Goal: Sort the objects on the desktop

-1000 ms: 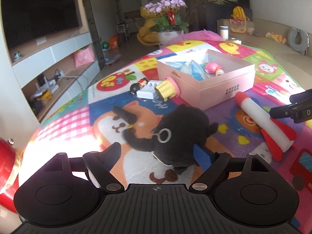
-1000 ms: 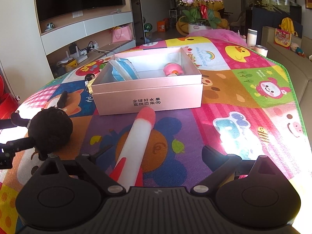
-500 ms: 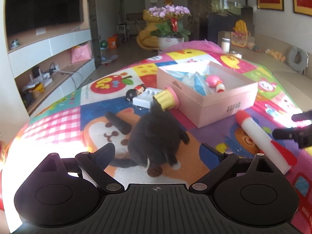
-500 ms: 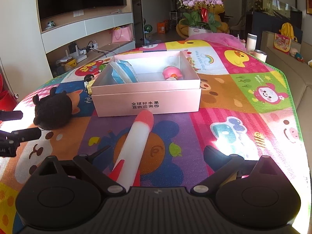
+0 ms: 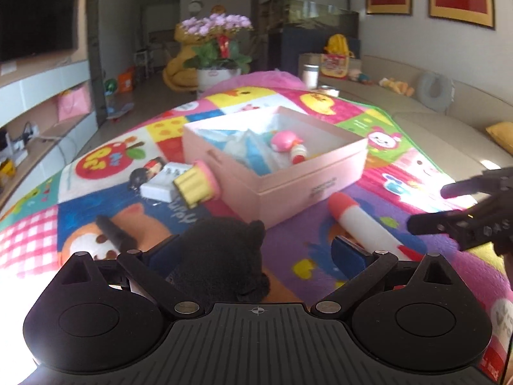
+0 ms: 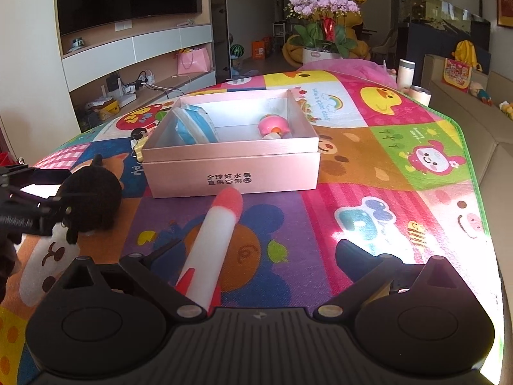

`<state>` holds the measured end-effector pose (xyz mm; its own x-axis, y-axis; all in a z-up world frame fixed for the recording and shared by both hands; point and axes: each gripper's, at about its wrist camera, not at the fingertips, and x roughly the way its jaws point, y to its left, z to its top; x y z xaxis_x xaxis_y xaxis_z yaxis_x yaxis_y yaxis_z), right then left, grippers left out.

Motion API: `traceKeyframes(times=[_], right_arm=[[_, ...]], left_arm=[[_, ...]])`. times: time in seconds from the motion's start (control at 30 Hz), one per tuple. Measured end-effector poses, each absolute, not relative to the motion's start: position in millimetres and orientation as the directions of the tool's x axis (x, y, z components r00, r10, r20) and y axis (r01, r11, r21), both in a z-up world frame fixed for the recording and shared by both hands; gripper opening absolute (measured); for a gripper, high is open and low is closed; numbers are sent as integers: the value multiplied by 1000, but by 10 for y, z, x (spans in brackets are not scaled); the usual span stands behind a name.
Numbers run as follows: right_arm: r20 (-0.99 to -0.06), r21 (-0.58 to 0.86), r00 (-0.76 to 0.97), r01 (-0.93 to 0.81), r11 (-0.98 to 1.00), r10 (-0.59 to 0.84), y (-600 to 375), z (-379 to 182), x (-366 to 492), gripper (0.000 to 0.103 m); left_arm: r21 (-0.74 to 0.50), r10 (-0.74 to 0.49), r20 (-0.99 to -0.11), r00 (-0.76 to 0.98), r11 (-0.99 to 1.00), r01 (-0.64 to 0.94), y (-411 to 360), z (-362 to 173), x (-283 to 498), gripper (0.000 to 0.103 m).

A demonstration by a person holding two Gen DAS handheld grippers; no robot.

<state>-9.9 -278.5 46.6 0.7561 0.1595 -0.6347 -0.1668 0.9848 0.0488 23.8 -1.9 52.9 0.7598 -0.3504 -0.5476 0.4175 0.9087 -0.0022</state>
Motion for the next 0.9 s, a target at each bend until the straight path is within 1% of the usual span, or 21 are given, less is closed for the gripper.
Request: traceKeyframes(times=[0.13,0.27,0.37,0.43,0.5,0.53,0.6,0.67,0.7,0.8,0.9], right_arm=[[-647,68,749,-131,989,143,-2837,426,-24,100],[-644,90,747,-140,986,165,-2804,427,-16,100],[-626,109,748,-196,974,221,-2722,562,33,100],[-601,102,751,-267,958,273,-2615,715,95,98],[-574,71,745,-368,927,340,-2440,873,170,89],[-570,55,737,-406,912,362,-2357,914,210,87],[-579,25,708,-480,877,404,-2110,968,334,72],[-609,-1,676,-524,852,415,-1880,931,449,64],[-624,-15,662,-541,841,415,-1792,895,486,62],[-657,-74,645,-569,819,389,-1646,749,498,62],[-651,-104,672,-539,836,352,-1714,662,441,62]], left_arm=[[29,-394,-545,740,873,486,-219,531,41,101],[-17,-439,-543,716,858,513,-267,535,-69,101],[-37,-482,-551,681,830,556,-343,522,-148,101],[-33,-495,-557,667,815,578,-405,490,-192,101],[-38,-501,-561,658,810,585,-444,447,-217,101],[-44,-503,-564,655,811,584,-455,429,-223,101],[-60,-497,-576,649,817,573,-462,407,-235,101],[-59,-483,-585,651,826,560,-429,407,-282,101],[-55,-476,-586,656,831,554,-397,414,-315,101],[-43,-428,-579,694,866,499,-214,468,-419,101],[-32,-336,-558,759,923,384,-17,505,-454,101]])
